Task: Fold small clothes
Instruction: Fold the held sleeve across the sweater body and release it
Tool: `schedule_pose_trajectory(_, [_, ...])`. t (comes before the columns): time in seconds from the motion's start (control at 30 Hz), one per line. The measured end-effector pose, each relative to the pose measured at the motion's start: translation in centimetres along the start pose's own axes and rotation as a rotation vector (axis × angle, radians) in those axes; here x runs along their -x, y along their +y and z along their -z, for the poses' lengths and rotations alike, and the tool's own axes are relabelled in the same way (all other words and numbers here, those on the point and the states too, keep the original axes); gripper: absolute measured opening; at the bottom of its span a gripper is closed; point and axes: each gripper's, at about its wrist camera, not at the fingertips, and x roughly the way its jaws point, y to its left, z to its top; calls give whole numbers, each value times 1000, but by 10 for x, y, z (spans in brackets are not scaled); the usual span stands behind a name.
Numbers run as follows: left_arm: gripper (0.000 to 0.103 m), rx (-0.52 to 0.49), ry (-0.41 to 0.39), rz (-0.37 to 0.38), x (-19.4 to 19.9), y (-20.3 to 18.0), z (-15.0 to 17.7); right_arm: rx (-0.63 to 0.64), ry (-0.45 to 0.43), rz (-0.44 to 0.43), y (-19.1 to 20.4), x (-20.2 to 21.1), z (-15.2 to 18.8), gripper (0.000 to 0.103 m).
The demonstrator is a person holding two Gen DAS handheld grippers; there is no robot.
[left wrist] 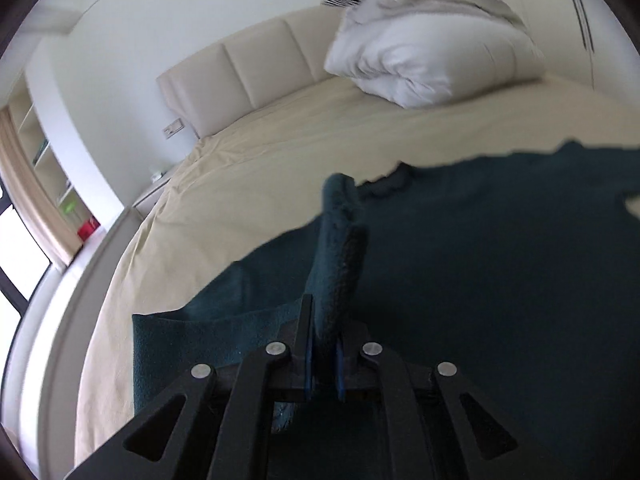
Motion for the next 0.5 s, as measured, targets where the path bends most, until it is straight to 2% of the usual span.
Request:
schedule_pose_trajectory(0.1, [16,-81,55,-5,-15,-29,13,-12,7,-68,-6,-5,-15,96])
schedule_pose_trajectory(0.17, [27,-98,71,-32,-19,-33,22,-12,10,-141,-1,-12,-29,96])
schedule_pose_trajectory(0.2, [40,-92,64,-47,-15,-31,25,-22,25,-202,3,-18,-39,96])
schedule_pose_trajectory(0.23, [60,-71,55,-54,-9,-24,26,-31,41,-245,6,-25,-46,96])
schedule_pose_trajectory(0.3, [81,-22,46,-25,2,-12,30,-64,102,-356,21,-46,-64,96])
schedule_pose_trajectory(0.37, [84,20,46,5,15,-2,37,-70,158,-435,39,-68,-79,95])
schedule_pose_trajectory(0.47, [84,79,50,57,34,8,54,-53,226,-480,66,-95,-92,90])
schedule_pose_trajectory(0.5, [84,111,50,72,38,15,61,-54,263,-500,76,-109,-96,79])
